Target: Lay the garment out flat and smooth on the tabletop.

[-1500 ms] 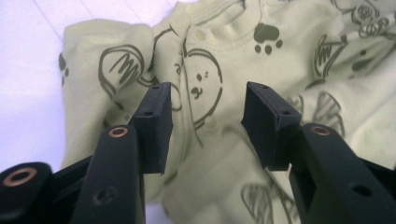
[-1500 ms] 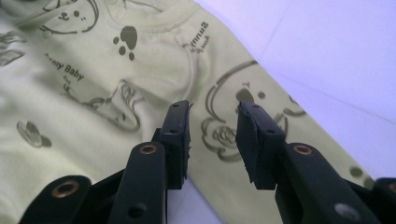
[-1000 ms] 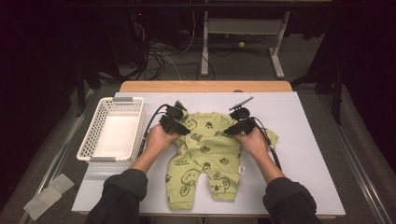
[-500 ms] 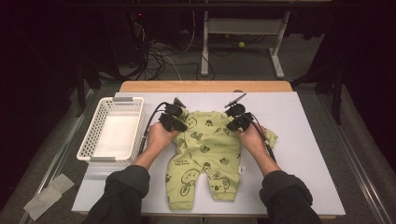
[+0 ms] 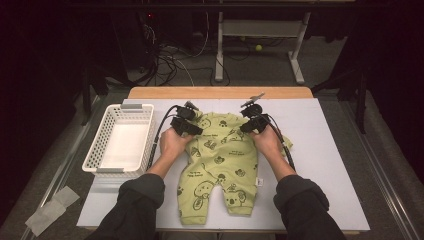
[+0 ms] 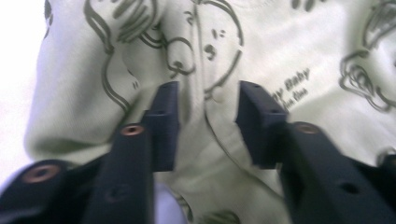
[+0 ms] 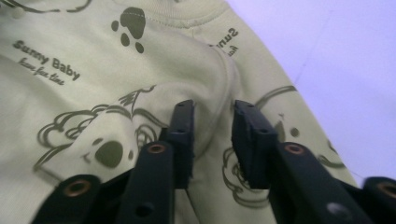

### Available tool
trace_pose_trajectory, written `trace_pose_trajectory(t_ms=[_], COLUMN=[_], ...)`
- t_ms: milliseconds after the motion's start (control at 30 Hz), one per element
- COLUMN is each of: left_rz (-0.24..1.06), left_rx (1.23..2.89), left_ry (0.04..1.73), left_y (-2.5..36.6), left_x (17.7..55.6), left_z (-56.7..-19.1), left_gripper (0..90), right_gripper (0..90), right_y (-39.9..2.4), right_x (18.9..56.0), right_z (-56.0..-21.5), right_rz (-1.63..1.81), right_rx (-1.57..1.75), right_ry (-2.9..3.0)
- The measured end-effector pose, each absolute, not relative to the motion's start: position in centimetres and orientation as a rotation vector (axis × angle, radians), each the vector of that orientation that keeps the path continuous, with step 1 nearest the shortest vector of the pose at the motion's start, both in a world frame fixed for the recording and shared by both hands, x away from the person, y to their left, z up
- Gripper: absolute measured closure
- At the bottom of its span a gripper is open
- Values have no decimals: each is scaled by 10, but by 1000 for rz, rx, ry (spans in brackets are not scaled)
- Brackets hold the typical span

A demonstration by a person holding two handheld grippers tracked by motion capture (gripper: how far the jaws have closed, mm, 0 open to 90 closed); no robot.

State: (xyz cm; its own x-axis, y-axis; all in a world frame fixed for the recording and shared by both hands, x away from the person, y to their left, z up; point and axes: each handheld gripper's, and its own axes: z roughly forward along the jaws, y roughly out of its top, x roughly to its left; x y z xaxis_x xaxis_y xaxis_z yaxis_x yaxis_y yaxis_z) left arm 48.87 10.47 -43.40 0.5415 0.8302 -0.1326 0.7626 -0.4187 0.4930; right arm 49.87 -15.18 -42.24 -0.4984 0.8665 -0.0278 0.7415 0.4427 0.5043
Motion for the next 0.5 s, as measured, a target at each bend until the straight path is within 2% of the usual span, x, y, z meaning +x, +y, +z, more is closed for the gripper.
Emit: trace_pose_trajectory(t_ms=[200, 500], left_rz=[233, 197], left_rx=[2305, 2338], left_ry=[1225, 1126], left_y=[108, 112], left_x=[454, 420], left_z=[-421, -419], left_gripper=[460, 440], right_gripper=[648, 624], right_y=[-184, -212], right_x=[473, 465], right_z=[-406, -439], right_rz=[665, 608], right_rx=[1420, 1516], right_ry=[2342, 2380])
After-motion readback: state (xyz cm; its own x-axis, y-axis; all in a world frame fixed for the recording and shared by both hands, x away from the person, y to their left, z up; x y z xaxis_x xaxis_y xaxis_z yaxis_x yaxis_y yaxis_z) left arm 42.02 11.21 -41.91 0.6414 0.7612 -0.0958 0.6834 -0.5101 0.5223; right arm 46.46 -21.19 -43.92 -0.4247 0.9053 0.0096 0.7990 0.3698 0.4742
